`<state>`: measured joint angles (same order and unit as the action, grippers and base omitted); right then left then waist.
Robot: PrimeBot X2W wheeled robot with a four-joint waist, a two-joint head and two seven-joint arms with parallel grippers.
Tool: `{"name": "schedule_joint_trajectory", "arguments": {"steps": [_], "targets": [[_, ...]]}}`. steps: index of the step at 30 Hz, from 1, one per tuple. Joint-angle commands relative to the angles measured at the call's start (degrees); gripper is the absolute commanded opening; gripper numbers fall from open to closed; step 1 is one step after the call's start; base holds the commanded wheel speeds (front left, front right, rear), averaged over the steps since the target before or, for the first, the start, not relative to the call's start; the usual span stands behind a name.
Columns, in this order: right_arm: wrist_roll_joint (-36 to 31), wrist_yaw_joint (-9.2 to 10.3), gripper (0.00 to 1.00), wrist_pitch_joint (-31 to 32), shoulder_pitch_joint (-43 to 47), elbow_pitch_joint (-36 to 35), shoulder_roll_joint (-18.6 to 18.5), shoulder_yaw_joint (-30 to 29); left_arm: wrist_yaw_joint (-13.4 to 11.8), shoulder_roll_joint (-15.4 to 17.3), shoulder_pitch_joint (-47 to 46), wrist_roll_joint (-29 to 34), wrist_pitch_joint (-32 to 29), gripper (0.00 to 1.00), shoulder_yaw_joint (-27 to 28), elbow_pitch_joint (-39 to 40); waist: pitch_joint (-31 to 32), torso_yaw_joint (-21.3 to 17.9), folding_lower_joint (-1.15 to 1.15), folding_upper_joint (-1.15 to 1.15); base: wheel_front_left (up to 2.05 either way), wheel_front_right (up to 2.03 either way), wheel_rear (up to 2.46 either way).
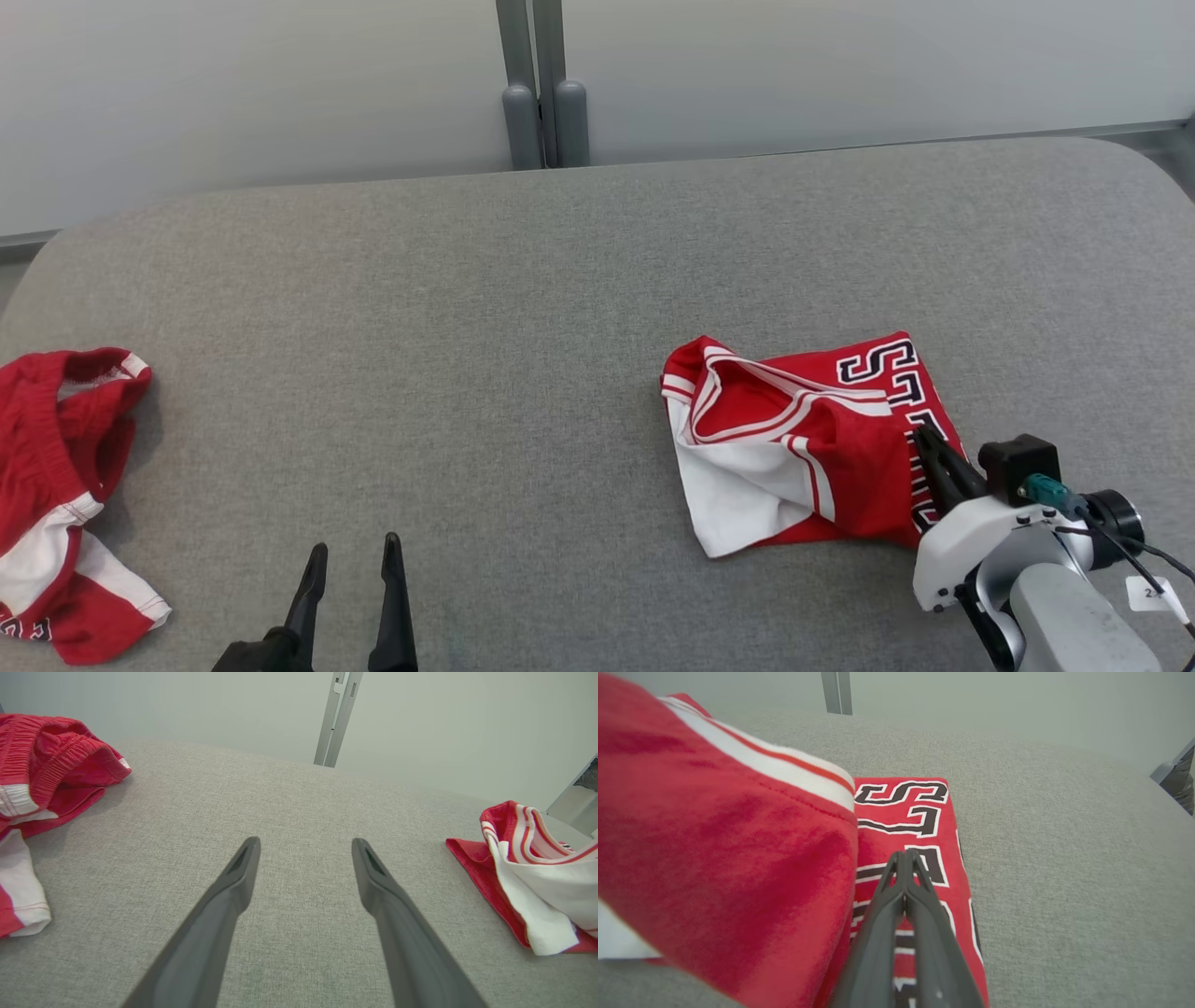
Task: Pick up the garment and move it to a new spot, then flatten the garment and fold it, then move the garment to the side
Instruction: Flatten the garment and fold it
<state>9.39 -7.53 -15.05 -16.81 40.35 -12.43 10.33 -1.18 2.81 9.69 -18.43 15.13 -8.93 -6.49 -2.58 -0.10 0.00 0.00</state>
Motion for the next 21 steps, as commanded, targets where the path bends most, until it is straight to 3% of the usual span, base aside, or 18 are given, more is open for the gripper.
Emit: {"name": "schedule_joint_trajectory", "arguments": {"steps": [1,7,16,21], "targets": [[0.04,0.08,0.0,-0.16,-1.15,0.88,0.55,0.04,-0.13,0.17,-1.03,0.3,0.0,1.0,0.27,-0.09,-0.38,0.36,0.0,0.0,0.0,0.0,0.0],[2.92,0.08,0.0,-0.16,-2.59,3.19,2.33,6.56,-0.36,0.17,-1.53,0.22,0.01,1.0,-0.16,-0.37,-0.61,1.15,0.0,0.0,0.0,0.0,0.0],[10.54,0.08,0.0,-0.16,-2.76,-0.01,-0.7,22.87,-0.65,0.17,-0.66,-0.14,0.01,1.0,0.37,-0.3,-0.31,1.7,0.0,0.0,0.0,0.0,0.0],[12.62,0.08,0.0,-0.16,-3.86,-0.81,-0.32,27.93,-0.9,0.17,-0.33,-0.53,0.0,1.0,0.31,-0.16,0.18,1.39,0.0,0.0,0.0,0.0,0.0]]}}
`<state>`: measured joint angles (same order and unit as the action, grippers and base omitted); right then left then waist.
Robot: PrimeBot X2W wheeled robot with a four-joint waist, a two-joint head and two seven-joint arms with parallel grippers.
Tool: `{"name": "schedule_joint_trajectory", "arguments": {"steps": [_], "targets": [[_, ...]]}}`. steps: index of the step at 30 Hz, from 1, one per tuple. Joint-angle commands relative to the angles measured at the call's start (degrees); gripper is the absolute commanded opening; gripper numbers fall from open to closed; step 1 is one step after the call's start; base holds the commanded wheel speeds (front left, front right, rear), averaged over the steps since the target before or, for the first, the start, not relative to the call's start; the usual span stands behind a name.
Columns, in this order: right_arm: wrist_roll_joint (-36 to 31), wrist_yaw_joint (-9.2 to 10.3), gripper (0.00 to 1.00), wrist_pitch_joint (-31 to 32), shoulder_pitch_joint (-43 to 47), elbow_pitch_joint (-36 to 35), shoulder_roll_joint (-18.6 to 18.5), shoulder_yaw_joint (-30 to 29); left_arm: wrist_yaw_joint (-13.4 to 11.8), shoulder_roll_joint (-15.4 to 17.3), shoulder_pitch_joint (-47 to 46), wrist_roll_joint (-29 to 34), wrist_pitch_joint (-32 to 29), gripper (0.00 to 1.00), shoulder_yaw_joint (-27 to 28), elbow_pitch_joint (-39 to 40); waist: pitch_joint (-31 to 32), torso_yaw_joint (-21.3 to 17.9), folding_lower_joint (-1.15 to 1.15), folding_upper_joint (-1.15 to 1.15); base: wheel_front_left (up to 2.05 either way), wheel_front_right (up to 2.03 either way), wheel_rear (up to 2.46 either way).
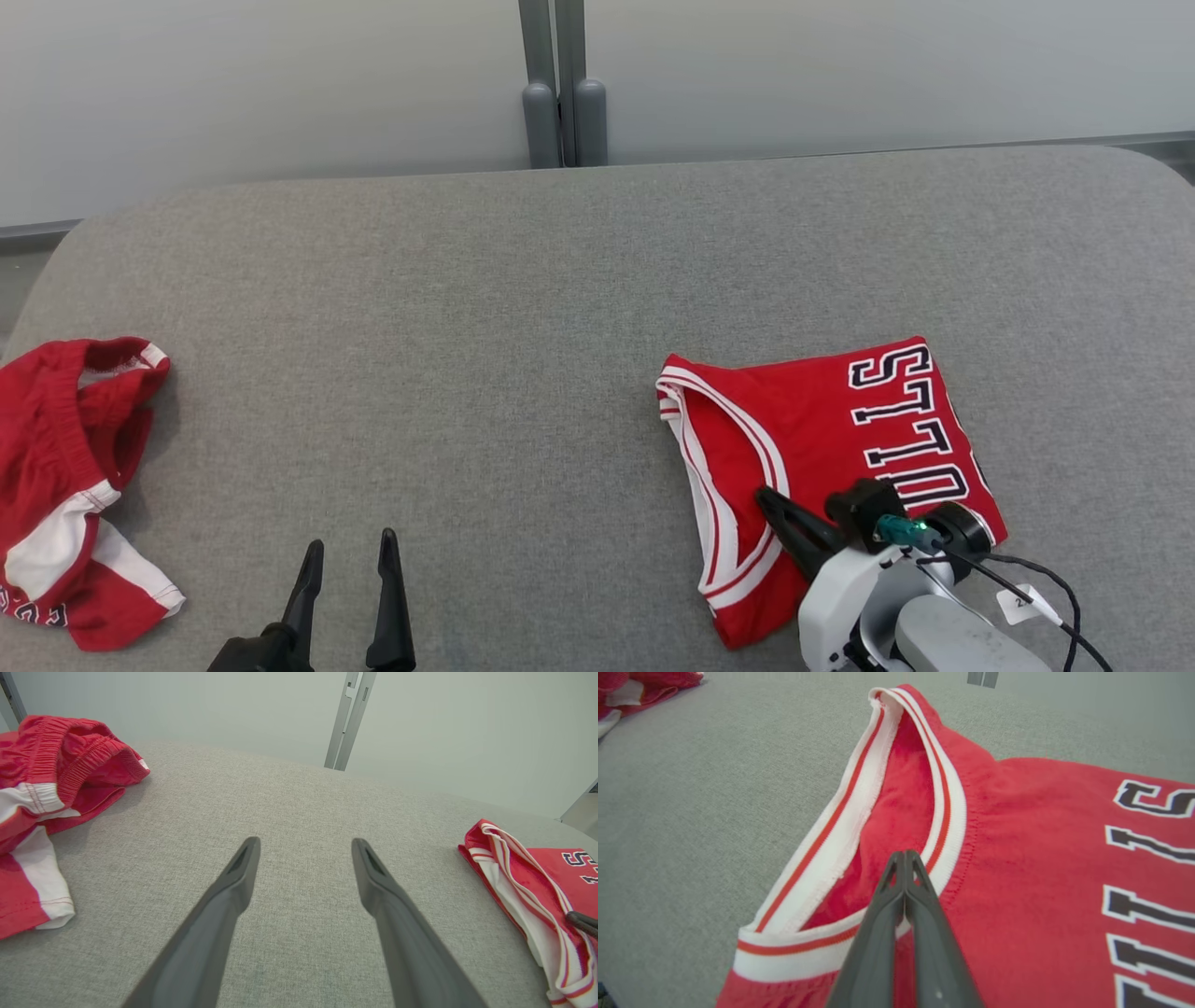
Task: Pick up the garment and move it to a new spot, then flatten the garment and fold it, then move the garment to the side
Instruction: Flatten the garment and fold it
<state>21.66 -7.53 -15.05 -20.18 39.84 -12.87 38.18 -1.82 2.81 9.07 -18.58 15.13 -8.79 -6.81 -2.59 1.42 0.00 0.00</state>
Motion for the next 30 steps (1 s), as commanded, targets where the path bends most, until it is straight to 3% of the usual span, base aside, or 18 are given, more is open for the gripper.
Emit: {"name": "schedule_joint_trajectory", "arguments": {"steps": [1,6,12,13,14,15,16,23,30], "targets": [[0.77,0.08,0.0,-0.16,-0.39,-0.71,0.24,0.42,-0.32,0.17,0.45,-0.44,0.0,1.0,0.21,0.17,0.45,-0.25,0.0,0.0,0.0,0.0,0.0],[0.97,0.08,0.0,-0.17,1.6,-6.3,-1.36,-2.31,-0.23,0.17,1.37,-0.39,0.01,1.0,0.67,0.35,2.07,-1.2,0.0,0.0,0.0,0.0,0.0],[-2.95,0.09,0.0,-0.17,7.86,-17.19,-5.51,-15.2,0.23,0.17,2.04,0.81,0.01,1.0,3.05,1.08,3.32,-2.91,0.0,0.0,0.0,0.0,0.0],[-3.73,0.09,0.14,-0.17,9.03,-18.5,-5.96,-17.51,0.32,0.17,2.09,0.97,0.01,1.0,3.61,1.33,3.52,-3.16,0.0,0.0,0.0,0.0,0.0],[-4.29,0.09,0.37,-0.17,10.62,-19.94,-6.28,-19.98,0.43,0.16,2.23,1.12,0.0,1.0,4.18,1.57,3.72,-3.37,0.0,0.0,0.0,0.0,0.0],[-4.9,0.09,0.89,-0.17,11.96,-21.0,-6.48,-22.26,0.55,0.17,2.37,1.2,0.01,1.0,4.62,1.79,3.91,-3.54,0.0,0.0,0.0,0.0,0.0],[-5.79,0.09,1.0,-0.17,13.51,-22.12,-6.83,-25.17,0.74,0.17,2.56,1.34,0.01,1.0,5.12,1.94,4.18,-3.69,0.0,0.0,0.0,0.0,0.0],[-9.99,0.09,1.0,-0.17,22.39,-28.03,-4.81,-38.2,1.34,0.15,3.98,2.42,0.01,1.0,8.12,1.75,5.51,-4.04,0.0,0.0,0.0,0.0,0.0],[-10.4,0.09,1.0,-0.17,25.75,-26.76,-3.37,-39.92,1.57,0.17,4.74,2.87,0.01,1.0,9.75,1.83,5.46,-3.74,0.0,0.0,0.0,0.0,0.0]]}}
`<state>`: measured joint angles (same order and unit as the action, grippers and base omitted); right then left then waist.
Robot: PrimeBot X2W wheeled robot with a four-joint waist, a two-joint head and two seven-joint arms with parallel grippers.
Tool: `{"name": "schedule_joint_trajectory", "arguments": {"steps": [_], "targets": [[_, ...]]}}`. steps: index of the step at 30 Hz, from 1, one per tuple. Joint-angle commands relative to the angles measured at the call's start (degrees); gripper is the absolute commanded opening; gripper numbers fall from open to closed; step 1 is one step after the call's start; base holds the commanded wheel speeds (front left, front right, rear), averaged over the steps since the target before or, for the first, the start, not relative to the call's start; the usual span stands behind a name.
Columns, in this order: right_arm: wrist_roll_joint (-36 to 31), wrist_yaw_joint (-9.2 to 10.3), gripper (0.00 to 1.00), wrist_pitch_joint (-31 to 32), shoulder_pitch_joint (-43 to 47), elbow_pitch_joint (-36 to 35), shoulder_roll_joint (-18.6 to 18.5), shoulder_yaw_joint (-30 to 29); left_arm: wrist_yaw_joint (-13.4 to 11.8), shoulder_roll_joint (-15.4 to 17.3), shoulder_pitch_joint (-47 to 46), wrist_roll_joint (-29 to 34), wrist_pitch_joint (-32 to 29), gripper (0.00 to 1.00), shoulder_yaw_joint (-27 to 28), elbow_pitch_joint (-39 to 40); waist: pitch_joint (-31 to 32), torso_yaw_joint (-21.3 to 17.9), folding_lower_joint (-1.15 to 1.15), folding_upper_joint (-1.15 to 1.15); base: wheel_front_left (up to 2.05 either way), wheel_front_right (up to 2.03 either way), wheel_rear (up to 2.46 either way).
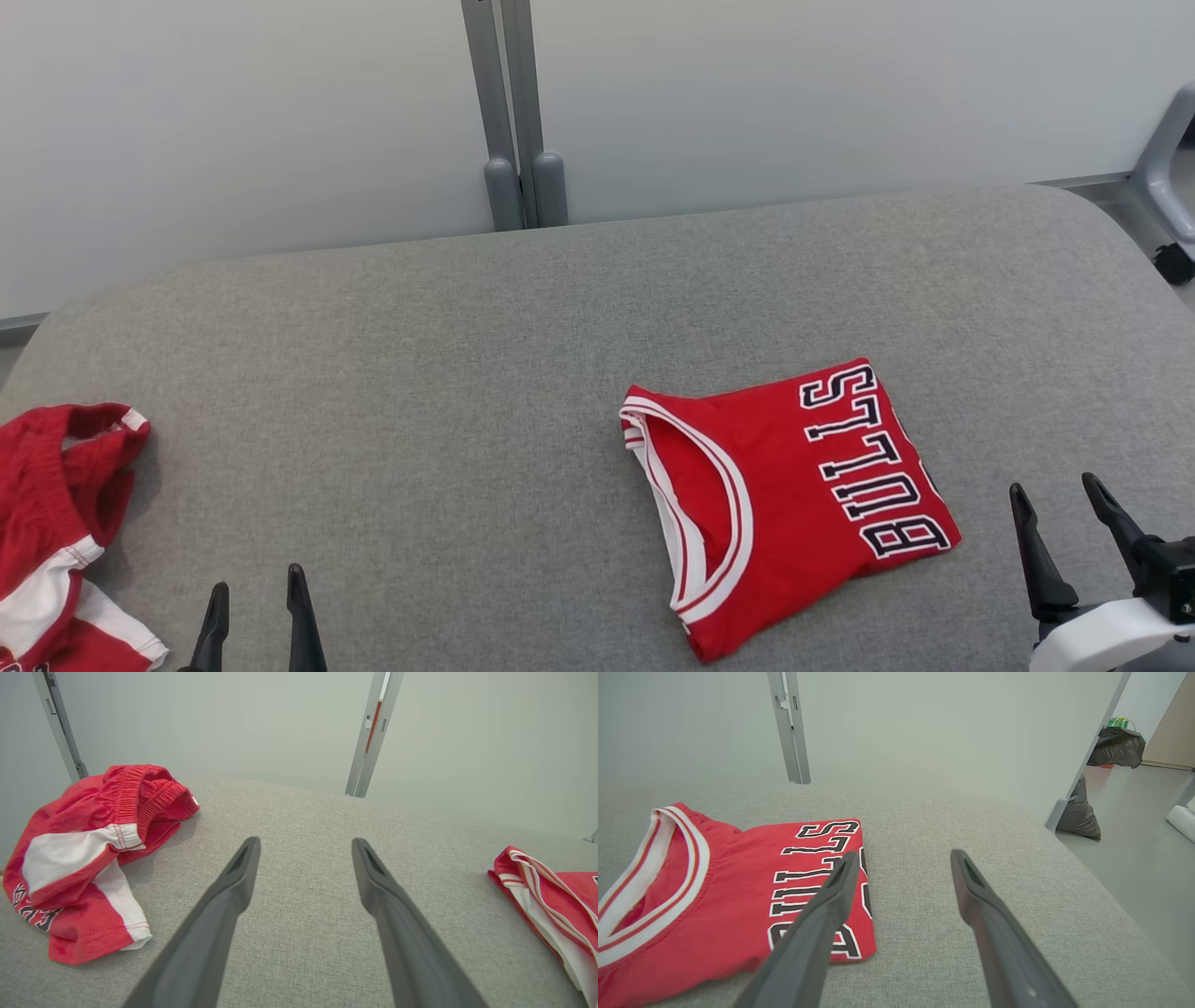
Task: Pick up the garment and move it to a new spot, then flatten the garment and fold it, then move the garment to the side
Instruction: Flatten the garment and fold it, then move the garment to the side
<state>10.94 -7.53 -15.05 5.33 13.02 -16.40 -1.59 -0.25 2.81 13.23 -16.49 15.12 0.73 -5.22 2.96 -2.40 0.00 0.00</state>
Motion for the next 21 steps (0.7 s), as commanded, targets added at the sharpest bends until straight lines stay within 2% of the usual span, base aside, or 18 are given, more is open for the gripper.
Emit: {"name": "schedule_joint_trajectory", "arguments": {"steps": [1,10,13,15,18,21], "targets": [[0.36,0.09,1.0,-0.17,0.14,0.1,0.22,-0.22,0.05,0.17,0.56,0.81,0.02,1.0,0.28,0.32,-0.2,0.19,0.0,0.0,0.0,0.0,0.0],[0.82,0.09,1.0,-0.17,-1.33,-0.25,-0.22,0.65,0.09,0.17,0.08,0.77,0.01,1.0,0.46,0.67,-0.68,0.89,0.0,0.0,0.0,0.0,0.0],[2.34,0.09,1.0,-0.17,-3.33,-0.95,-0.92,1.57,-0.11,0.17,-0.4,0.77,0.01,1.0,0.34,1.23,-1.41,1.03,0.0,0.0,0.0,0.0,0.0],[5.01,0.08,1.0,-0.16,-4.87,1.26,-2.27,3.81,-0.1,0.17,-0.81,1.01,0.01,1.0,0.16,1.62,-2.25,1.16,0.0,0.0,0.0,0.0,0.0],[10.68,0.08,1.0,4.35,-10.87,4.69,-5.6,9.14,0.18,0.17,-1.62,1.09,0.02,1.0,-0.2,1.82,-4.42,1.29,0.0,0.0,0.0,0.0,0.0],[16.12,0.09,1.0,12.47,-18.18,8.87,-8.9,14.73,0.38,0.17,-3.66,0.9,0.02,1.0,-1.37,1.64,-8.43,1.99,0.0,0.0,0.0,0.0,0.0]]}}
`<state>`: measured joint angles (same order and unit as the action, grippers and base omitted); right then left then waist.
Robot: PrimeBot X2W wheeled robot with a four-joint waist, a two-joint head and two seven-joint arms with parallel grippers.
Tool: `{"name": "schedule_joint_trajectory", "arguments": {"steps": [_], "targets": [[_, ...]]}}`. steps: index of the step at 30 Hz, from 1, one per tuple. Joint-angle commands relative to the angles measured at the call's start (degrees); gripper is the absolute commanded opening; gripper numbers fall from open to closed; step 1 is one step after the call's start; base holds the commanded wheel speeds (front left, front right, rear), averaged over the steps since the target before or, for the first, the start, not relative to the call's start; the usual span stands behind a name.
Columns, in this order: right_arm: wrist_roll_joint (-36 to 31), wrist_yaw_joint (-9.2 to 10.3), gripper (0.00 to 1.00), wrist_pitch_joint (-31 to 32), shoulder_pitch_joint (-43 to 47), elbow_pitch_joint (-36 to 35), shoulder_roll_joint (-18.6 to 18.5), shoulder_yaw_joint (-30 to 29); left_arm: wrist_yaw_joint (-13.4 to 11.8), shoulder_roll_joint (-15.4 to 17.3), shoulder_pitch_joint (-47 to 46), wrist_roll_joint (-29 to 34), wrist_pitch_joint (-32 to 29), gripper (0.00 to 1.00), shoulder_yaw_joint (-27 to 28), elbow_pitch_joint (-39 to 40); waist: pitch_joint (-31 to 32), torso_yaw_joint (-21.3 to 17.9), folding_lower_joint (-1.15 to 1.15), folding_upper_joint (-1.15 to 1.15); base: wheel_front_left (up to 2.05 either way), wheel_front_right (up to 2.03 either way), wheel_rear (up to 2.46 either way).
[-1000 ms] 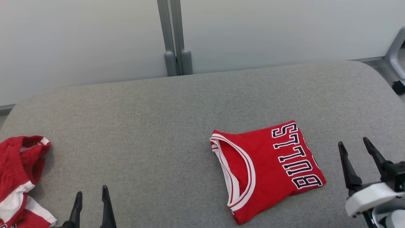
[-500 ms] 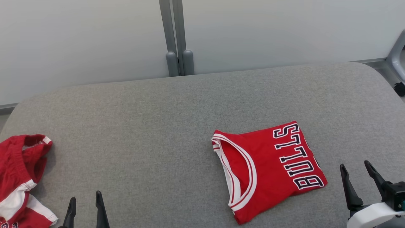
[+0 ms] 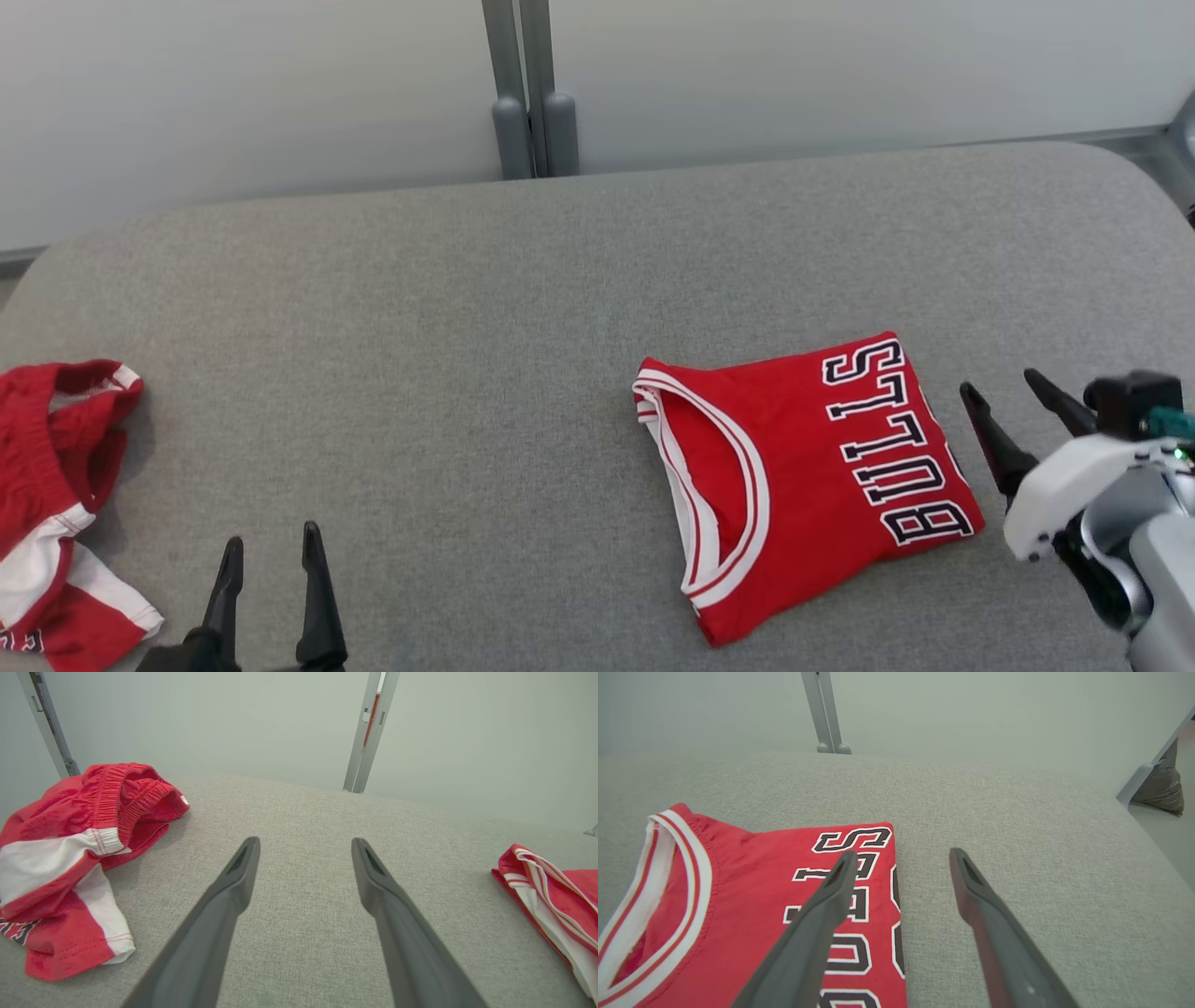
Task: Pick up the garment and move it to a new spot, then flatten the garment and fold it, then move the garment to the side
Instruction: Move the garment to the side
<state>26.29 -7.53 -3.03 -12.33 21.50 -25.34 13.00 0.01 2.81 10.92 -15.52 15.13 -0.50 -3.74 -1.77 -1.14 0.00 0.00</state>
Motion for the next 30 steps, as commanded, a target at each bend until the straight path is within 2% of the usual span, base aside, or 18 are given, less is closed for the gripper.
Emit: {"name": "schedule_joint_trajectory", "arguments": {"steps": [1,4,6,10,15,16,17,18,23,30], "targets": [[2.04,0.09,1.0,2.65,-2.49,1.93,-0.47,1.63,0.16,0.17,-2.04,-0.04,0.01,1.0,-0.51,0.06,-4.51,1.07,0.0,0.0,0.0,0.0,0.0],[4.89,0.09,1.0,9.17,-8.58,6.94,-2.9,6.22,-0.05,0.18,-4.5,-0.32,0.0,1.0,-1.92,-0.22,-7.45,3.06,0.0,0.0,0.0,0.0,0.0],[6.98,0.09,1.0,11.89,-11.4,9.69,-3.01,8.65,-0.51,0.18,-5.64,-0.87,0.0,1.0,-2.39,-0.41,-8.62,4.26,0.0,0.0,0.0,0.0,0.0],[11.41,0.09,1.0,14.55,-13.67,13.68,-3.43,12.56,-1.11,0.18,-6.83,-1.11,0.01,1.0,-2.91,-0.73,-9.47,6.22,0.0,0.0,0.0,0.0,0.0],[15.2,0.09,1.0,15.57,-15.17,17.41,-3.51,15.6,-1.27,0.17,-6.96,-1.17,0.0,1.0,-2.75,-0.64,-9.81,6.9,0.0,0.0,0.0,0.0,0.0],[16.09,0.09,0.75,15.5,-15.62,17.81,-3.31,16.18,-1.29,0.17,-7.14,-1.16,0.01,1.0,-2.64,-0.56,-9.98,6.89,0.0,0.0,0.0,0.0,0.0],[17.0,0.09,0.06,14.68,-16.26,18.05,-3.26,16.34,-1.43,0.17,-7.38,-1.17,0.0,1.0,-2.51,-0.32,-10.31,6.73,0.0,0.0,0.0,0.0,0.0],[17.82,0.09,0.0,14.54,-16.68,18.35,-3.21,16.58,-1.46,0.17,-7.52,-1.16,0.0,1.0,-2.44,-0.15,-10.56,6.55,0.0,0.0,0.0,0.0,0.0],[20.43,0.16,0.0,10.96,-21.67,18.92,-4.58,16.34,-1.5,0.17,-7.76,-0.49,0.01,1.0,-2.01,0.75,-12.82,3.0,0.0,0.0,0.0,0.0,0.0],[16.66,0.09,0.0,2.41,-30.31,24.43,-10.9,12.96,0.86,0.18,-10.72,3.38,-0.01,1.0,-1.76,1.55,-19.11,-2.6,0.0,0.0,0.0,0.0,0.0]]}}
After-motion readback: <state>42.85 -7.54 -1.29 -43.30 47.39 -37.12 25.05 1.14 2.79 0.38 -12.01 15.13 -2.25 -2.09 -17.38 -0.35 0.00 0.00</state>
